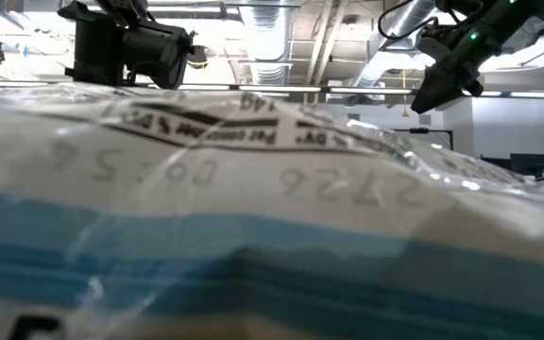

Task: Pick & Place Food Item
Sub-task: Put the silver spoon into the green bin

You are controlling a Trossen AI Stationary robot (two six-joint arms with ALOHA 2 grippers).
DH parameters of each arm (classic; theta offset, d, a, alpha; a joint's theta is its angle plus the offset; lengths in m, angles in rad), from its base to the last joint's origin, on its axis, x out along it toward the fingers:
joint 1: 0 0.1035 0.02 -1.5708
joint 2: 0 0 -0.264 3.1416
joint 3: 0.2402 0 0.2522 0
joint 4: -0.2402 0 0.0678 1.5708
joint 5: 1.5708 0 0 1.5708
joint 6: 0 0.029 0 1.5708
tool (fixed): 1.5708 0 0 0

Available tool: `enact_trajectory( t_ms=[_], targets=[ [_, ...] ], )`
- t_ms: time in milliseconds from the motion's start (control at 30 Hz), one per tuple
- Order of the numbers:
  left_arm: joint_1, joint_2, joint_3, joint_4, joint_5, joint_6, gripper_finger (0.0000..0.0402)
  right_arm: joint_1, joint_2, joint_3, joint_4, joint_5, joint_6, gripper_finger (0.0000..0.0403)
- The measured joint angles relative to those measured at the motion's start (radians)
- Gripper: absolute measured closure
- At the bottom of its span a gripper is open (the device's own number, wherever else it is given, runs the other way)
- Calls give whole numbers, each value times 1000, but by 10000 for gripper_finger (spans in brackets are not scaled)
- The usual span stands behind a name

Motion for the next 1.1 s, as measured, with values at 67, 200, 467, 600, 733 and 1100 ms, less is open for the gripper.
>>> enact_trajectory(
  t_ms=[67, 200, 467, 600, 733, 1100],
  targets=[
    [0, 0, 0, 0, 0, 0, 330, 0, 0, 0, 0, 0, 0, 320],
    [0, 0, 0, 0, 0, 0, 322, 0, 0, 0, 0, 0, 0, 320],
    [0, 0, 0, -1, 0, -2, 320, 0, 0, 0, 0, 0, 0, 320],
    [0, -1, 0, -1, 0, -38, 320, 0, 0, 0, 0, 0, 0, 320],
    [0, -1, 0, -1, 0, -52, 320, 0, 0, 0, 0, 0, 0, 320],
    [0, -1, 0, -1, 0, -53, 278, 0, 0, 0, 0, 0, 0, 320]
  ],
)
